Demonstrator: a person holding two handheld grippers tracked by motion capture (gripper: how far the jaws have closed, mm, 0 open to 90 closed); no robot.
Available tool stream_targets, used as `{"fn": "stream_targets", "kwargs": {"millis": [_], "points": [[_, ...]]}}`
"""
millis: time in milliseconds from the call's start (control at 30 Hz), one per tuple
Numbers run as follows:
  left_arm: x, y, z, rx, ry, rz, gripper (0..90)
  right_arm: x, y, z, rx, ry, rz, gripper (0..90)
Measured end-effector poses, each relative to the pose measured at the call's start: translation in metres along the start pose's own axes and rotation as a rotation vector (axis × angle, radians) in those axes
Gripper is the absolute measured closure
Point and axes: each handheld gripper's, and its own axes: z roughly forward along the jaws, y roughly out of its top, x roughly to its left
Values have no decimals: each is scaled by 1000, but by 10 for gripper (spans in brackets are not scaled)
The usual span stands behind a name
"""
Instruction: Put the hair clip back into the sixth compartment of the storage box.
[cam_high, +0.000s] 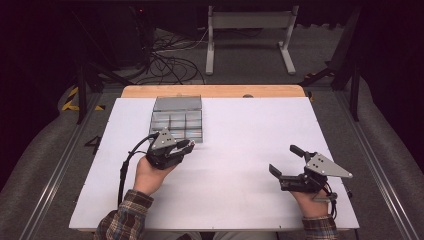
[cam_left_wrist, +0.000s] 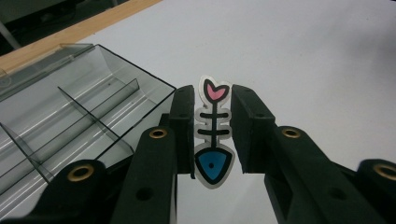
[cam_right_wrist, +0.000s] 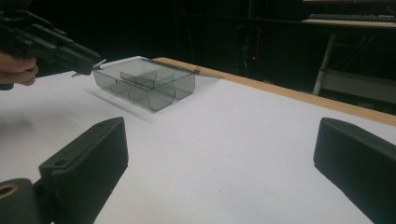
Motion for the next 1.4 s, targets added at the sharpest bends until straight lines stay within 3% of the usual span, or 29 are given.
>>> {"fn": "stream_targets", "kwargs": {"millis": [633, 1167, 1333, 1400], "points": [[5, 22, 2, -17, 32, 16, 714, 0, -1, 2, 13, 4, 3, 12], [17, 32, 8, -45, 55, -25, 714, -1, -1, 2, 12, 6, 7, 0], [20, 34, 13, -43, 77, -21, 714, -1, -1, 2, 12, 7, 9, 0], [21, 34, 15, -62, 62, -46, 713, -1, -1, 2, 13, 7, 10, 0]]}}
